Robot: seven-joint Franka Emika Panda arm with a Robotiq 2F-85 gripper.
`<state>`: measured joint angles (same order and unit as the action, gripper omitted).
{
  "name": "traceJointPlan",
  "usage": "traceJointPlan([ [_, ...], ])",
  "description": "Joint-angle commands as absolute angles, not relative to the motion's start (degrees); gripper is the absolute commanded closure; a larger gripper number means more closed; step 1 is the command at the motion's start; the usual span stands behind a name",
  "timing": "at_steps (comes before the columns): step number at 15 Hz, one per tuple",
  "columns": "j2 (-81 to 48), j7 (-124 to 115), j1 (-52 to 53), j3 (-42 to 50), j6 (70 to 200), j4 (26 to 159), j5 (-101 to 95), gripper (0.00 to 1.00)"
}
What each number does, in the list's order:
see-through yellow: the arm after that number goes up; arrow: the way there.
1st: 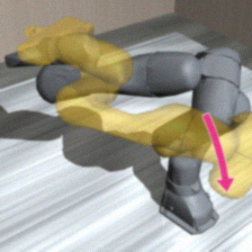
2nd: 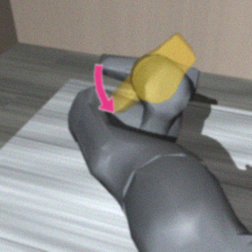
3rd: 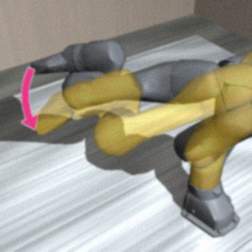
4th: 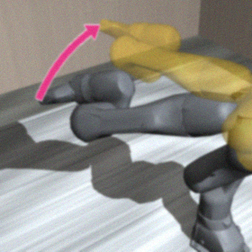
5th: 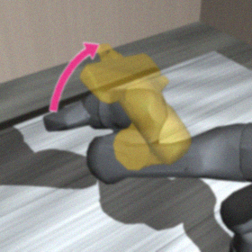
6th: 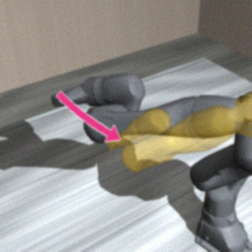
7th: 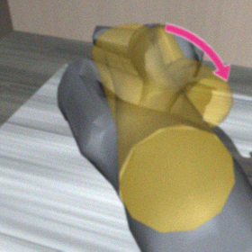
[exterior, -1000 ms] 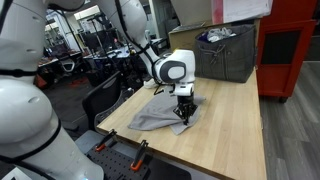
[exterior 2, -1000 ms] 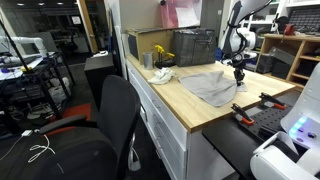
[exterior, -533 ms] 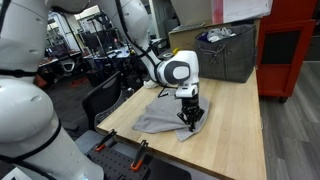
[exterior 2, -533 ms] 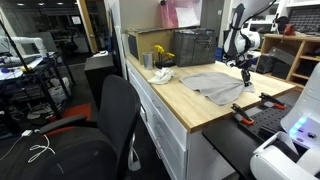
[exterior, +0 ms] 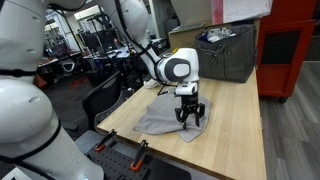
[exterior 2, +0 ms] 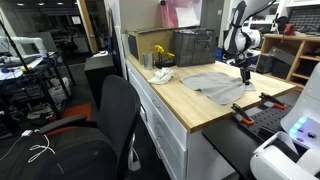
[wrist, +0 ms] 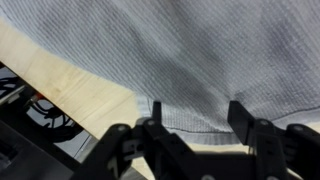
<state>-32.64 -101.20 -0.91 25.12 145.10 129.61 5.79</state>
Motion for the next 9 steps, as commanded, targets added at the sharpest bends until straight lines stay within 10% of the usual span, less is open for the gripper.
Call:
traceJointPlan([
  [1, -25.46, -97.67, -4.57, 22.06, 142.68, 131.31, 6.62, 0.01],
  [9, -17.65, -82.51, -5.95, 14.03, 144.94, 134.81, 6.38, 0.0],
])
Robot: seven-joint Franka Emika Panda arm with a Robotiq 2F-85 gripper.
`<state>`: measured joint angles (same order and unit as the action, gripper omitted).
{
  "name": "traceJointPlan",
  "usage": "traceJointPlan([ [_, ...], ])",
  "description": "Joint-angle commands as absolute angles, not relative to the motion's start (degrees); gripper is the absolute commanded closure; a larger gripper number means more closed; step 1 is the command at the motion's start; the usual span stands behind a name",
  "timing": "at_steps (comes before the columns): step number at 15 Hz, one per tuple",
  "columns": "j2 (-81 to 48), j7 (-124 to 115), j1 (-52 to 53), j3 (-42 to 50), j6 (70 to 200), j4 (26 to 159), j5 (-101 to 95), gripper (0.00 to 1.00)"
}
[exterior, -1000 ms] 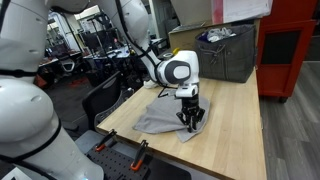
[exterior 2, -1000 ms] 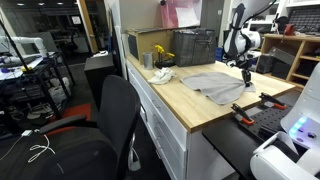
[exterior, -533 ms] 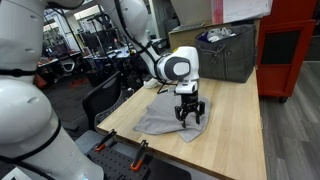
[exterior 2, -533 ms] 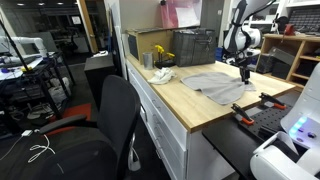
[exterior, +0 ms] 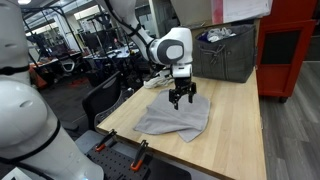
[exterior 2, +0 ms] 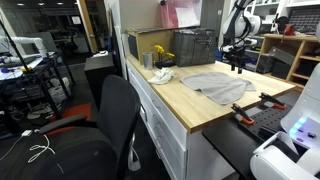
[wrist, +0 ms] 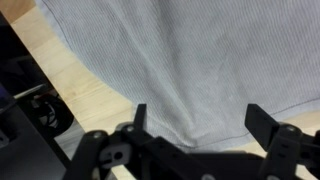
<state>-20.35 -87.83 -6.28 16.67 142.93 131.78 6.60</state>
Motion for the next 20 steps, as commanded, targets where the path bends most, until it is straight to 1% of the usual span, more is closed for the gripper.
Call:
traceJointPlan([
  [1, -17.55, -80.45, -5.77, 12.9, 145.33, 135.36, 6.51, 0.0],
  [2, -17.57, -78.38, -5.48, 11.93, 146.17, 136.07, 6.47, 0.0],
  [3, -17.54, -76.41, -5.03, 11.05, 147.07, 137.0, 6.35, 0.25],
  [4, -17.37, -74.42, -4.64, 10.34, 147.9, 138.0, 6.09, 0.26],
  [5, -17.2, -72.09, -4.39, 9.65, 148.84, 139.06, 6.08, 0.31],
  [8, -16.94, -63.64, -4.2, 7.83, 150.86, 141.58, 6.7, 0.56],
  [10, -16.47, -56.58, -4.96, 6.29, 151.48, 142.83, 8.25, 0.7],
  [13, -17.24, -44.78, -6.14, 3.65, 151.4, 142.87, 12.47, 0.93],
  [14, -18.62, -41.46, -6.28, 2.82, 151.04, 141.88, 14.37, 0.99],
  [18, -23.2, -37.3, -4.16, 2.99, 150.73, 139.93, 16.78, 1.0],
  [20, -26.38, -39.32, -2.2, 4.5, 151.79, 139.35, 15.12, 1.0],
])
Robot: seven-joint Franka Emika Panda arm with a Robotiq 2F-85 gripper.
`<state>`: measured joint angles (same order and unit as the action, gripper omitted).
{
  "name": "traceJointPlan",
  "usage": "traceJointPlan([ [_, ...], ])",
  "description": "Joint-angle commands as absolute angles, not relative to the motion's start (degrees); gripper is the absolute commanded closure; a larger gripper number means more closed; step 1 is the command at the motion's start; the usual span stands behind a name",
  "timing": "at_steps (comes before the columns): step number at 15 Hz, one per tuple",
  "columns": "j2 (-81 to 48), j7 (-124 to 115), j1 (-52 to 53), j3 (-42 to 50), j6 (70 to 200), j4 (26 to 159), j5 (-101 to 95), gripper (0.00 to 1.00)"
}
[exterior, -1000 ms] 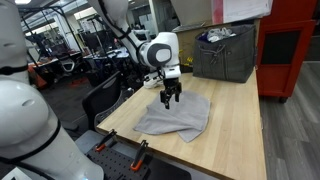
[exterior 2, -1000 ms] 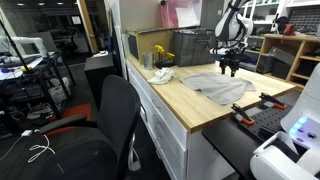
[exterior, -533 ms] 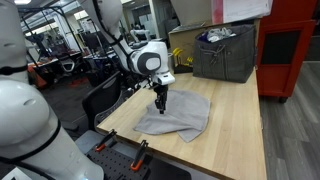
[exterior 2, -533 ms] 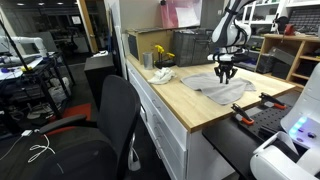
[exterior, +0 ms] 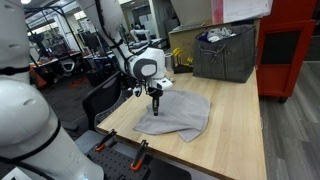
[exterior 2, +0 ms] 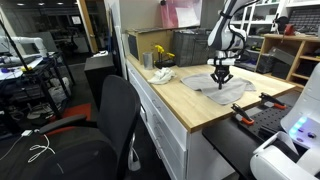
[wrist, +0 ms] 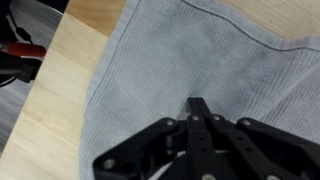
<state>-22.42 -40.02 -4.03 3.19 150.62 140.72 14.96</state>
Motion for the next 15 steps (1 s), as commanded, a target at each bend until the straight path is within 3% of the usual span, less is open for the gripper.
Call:
traceJointPlan([
  [1, -28.12, -40.38, -1.3, 5.18, 152.63, 139.03, 14.64, 1.0],
  [11, -23.71, -28.88, -3.8, -0.67, 142.2, 140.66, 23.94, 1.0],
  [15, -21.26, -33.74, -0.15, 2.83, 145.35, 142.22, 22.49, 1.0],
])
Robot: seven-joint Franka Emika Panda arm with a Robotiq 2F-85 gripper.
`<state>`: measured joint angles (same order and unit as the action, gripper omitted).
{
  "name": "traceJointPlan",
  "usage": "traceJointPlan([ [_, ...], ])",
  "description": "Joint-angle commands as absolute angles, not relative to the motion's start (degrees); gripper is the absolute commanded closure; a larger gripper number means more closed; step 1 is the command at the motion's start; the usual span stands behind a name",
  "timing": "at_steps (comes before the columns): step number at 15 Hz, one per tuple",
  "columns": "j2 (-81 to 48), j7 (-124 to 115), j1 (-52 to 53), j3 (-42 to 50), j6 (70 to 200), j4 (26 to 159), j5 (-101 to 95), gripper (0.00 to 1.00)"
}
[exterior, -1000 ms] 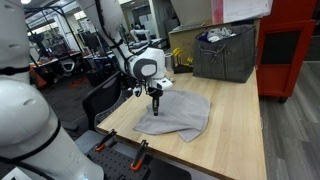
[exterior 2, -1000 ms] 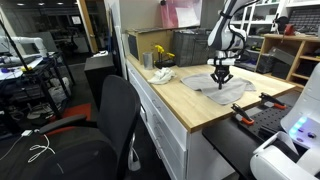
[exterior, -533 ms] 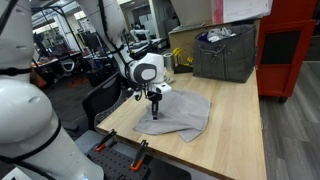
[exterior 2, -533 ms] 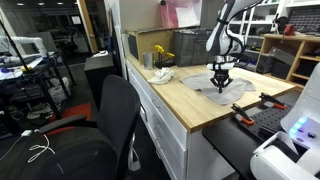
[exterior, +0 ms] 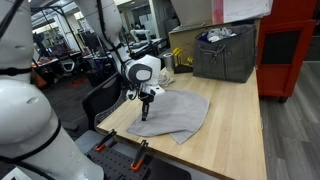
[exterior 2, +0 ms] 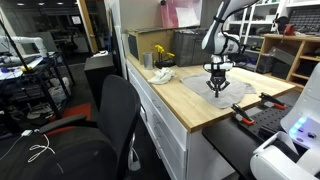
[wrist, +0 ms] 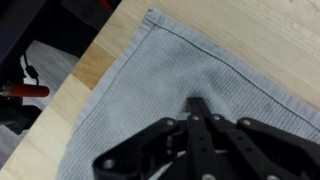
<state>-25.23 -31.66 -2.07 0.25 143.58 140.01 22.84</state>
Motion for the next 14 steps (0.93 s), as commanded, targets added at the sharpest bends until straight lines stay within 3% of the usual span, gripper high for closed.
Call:
traceJointPlan([
  [1, -20.06, -35.69, 0.81, 4.23, 147.95, 142.93, 21.86, 1.0],
  [9, -18.27, -50.89, 3.85, 12.37, 162.3, 139.17, 15.63, 1.0],
  [14, -17.89, -45.25, 2.25, 11.79, 158.74, 132.93, 9.19, 1.0],
])
